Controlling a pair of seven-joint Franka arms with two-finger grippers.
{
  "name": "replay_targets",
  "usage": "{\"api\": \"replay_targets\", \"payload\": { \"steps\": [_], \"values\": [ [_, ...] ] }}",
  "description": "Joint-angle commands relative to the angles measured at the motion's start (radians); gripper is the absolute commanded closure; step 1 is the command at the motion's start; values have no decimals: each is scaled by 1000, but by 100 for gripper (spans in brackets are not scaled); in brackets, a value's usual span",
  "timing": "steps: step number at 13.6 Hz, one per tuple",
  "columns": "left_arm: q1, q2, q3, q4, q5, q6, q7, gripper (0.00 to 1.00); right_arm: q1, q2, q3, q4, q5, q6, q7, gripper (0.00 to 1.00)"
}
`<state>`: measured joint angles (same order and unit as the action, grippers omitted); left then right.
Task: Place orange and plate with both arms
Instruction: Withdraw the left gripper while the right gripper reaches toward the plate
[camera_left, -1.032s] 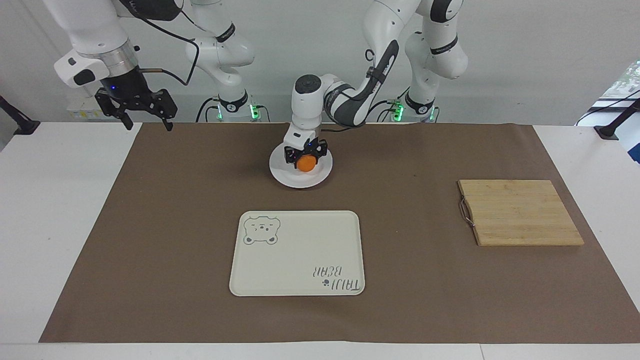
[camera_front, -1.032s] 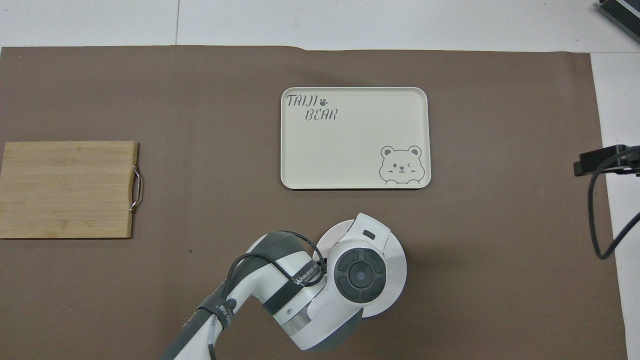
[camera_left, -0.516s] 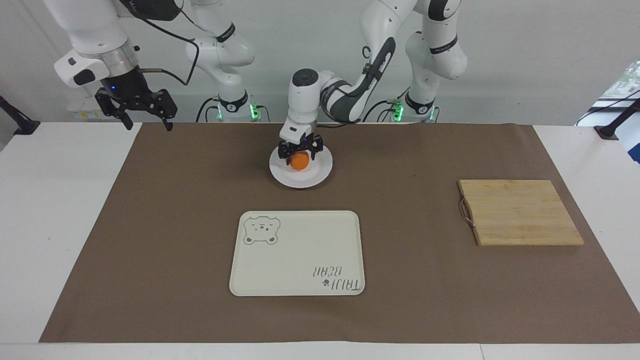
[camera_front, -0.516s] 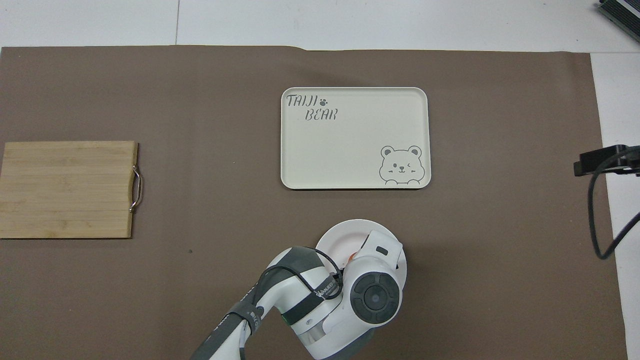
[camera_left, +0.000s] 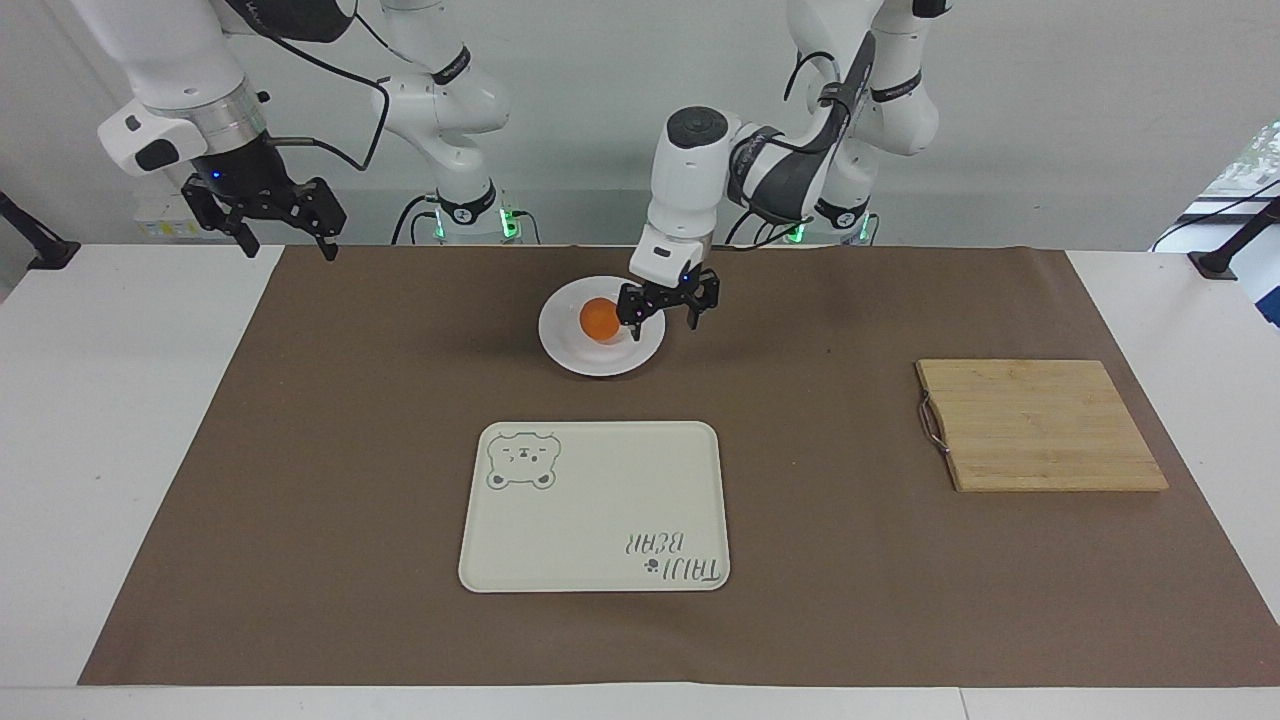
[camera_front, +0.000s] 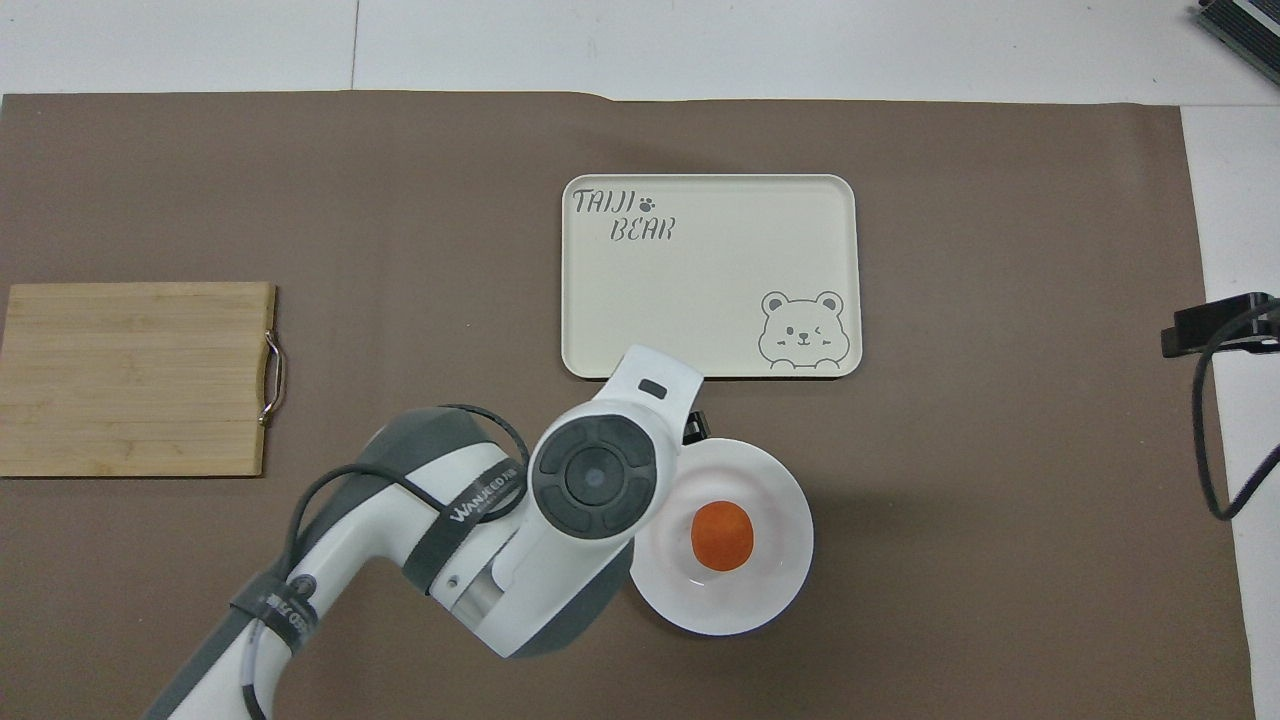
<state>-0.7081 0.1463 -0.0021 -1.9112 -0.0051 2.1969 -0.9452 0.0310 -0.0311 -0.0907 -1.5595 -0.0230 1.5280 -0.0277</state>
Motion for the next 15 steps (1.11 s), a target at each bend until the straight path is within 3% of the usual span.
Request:
{"api": "replay_targets", "payload": {
  "steps": [1, 7, 15],
  "values": [
    [128, -37, -10, 21, 14, -75, 170, 0, 29, -13, 26, -23, 32, 26, 15, 0],
    [364, -54, -10, 125, -15, -242, 573, 0, 52, -18, 26, -166, 296, 64, -17, 0],
    [627, -96, -4, 251, -32, -512, 1014, 0, 53, -24, 26, -487, 601, 244, -286, 0]
  ]
}}
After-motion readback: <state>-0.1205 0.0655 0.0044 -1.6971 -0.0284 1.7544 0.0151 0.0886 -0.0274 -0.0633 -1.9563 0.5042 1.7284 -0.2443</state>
